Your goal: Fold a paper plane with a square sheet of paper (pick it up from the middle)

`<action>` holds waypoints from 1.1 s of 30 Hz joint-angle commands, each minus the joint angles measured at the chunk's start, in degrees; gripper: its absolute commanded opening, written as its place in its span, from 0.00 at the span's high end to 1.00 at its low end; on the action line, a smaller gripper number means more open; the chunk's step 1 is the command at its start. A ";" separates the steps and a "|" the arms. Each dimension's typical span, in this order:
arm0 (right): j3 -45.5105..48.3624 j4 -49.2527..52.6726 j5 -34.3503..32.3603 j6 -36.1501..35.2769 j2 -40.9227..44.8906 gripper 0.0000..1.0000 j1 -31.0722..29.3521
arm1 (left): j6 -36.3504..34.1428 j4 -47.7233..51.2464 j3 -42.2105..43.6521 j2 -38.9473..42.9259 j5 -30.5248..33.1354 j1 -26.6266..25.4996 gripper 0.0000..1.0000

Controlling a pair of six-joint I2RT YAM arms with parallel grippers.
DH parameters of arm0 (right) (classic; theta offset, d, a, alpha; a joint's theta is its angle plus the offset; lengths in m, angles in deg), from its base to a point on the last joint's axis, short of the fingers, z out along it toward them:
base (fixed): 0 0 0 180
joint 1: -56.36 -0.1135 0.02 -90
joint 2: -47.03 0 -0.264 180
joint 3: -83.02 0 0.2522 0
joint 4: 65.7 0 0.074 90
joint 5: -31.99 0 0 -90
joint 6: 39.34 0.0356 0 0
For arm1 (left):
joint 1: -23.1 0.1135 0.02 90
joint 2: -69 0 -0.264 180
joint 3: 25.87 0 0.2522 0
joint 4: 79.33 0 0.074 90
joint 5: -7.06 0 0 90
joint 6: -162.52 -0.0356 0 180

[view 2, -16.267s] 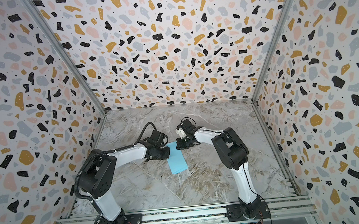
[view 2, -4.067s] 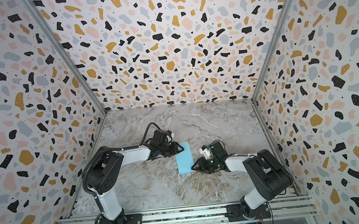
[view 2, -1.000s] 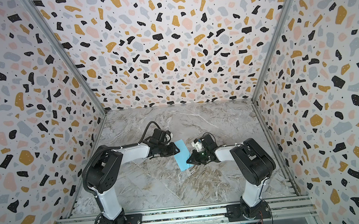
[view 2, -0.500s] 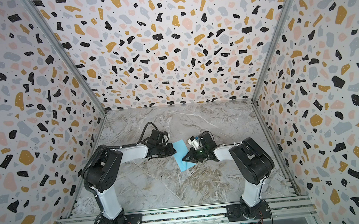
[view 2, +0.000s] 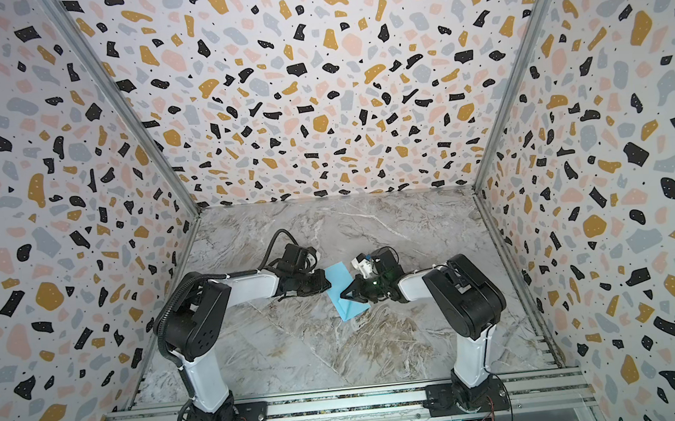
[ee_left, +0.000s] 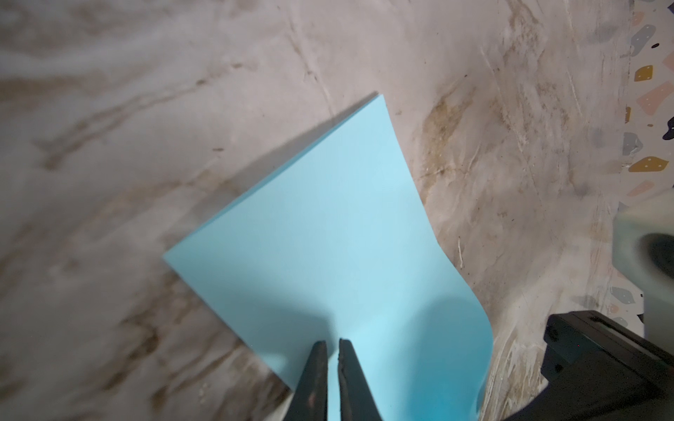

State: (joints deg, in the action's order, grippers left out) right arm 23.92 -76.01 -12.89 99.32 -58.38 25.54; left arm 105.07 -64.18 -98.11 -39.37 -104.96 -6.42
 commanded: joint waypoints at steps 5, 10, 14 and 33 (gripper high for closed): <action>-2.18 -1.94 -1.43 0.56 -2.12 1.00 -0.90 | -0.73 1.51 1.44 -1.39 -0.84 -0.27 0.89; -2.46 -2.00 -1.80 0.54 -3.11 1.00 -1.25 | -0.81 1.51 1.60 -1.49 -0.85 -0.28 0.89; -3.11 -2.40 -2.39 0.91 -3.90 1.00 -1.33 | -0.83 1.46 1.69 -1.62 -0.90 -0.28 0.89; -2.82 -4.24 -3.08 1.06 -6.39 1.00 -1.96 | -0.65 1.65 1.57 -1.97 -0.87 -0.69 0.89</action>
State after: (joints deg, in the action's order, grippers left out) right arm 21.62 -78.92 -15.25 99.93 -64.59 23.81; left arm 105.03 -64.53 -97.89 -39.44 -105.15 -6.44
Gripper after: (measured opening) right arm 0.042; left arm 0.108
